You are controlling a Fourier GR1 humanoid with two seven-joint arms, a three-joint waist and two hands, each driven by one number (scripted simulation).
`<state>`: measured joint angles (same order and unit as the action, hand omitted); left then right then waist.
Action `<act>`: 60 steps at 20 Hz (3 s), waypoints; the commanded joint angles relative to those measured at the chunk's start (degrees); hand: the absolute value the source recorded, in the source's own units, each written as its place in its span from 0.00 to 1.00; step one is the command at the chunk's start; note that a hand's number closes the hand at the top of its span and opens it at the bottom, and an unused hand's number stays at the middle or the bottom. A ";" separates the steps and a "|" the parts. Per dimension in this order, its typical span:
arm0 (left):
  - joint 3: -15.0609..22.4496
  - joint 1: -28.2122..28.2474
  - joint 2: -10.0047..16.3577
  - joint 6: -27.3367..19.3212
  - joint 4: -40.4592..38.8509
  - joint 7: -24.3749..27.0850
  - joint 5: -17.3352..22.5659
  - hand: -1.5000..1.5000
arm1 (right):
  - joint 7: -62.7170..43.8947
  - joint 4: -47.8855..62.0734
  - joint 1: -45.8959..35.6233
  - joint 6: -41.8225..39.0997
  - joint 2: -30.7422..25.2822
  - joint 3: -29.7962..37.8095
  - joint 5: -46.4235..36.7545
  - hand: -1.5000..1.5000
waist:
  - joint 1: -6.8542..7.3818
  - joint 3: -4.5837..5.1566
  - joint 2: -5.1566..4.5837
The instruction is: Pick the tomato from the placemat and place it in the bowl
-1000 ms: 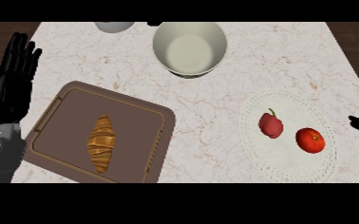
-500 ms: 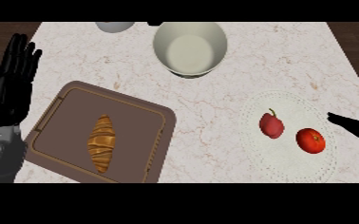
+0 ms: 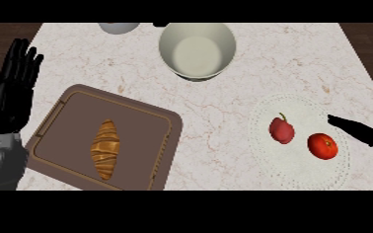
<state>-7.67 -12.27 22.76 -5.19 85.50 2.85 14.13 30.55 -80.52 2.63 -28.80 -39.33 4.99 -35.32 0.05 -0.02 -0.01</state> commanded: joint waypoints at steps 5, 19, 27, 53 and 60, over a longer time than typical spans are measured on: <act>-1.03 5.86 -2.31 1.43 5.78 -0.17 -1.50 0.50 | 1.05 1.50 0.21 1.39 3.36 -0.70 -5.70 0.00 | 0.08 0.02 0.10; -5.50 -2.05 -1.87 5.16 -1.51 -1.83 -1.98 0.50 | 0.84 14.12 -8.59 3.11 7.78 -0.67 -13.40 0.00 | 0.00 0.02 0.00; -5.98 -4.24 -2.81 4.87 -3.09 -2.12 -3.27 0.50 | 4.76 21.47 -9.99 10.97 10.48 -1.81 -17.83 1.00 | 0.01 0.00 -0.04; 0.27 -10.30 -7.24 5.07 -1.54 -1.73 -6.01 0.50 | 13.29 47.90 -50.24 18.19 -6.53 4.01 -24.83 1.00 | 9.83 -0.65 -3.94; 0.47 -8.32 -8.08 4.07 -2.68 -0.83 -7.06 0.50 | 24.85 54.56 -57.88 14.48 -8.92 7.78 -20.18 1.00 | 8.58 -0.46 -3.29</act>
<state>-7.19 -21.87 15.00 -0.71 83.70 0.98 7.72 49.26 -29.14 -51.53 -12.64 -47.11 10.49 -58.13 9.28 -0.54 -3.49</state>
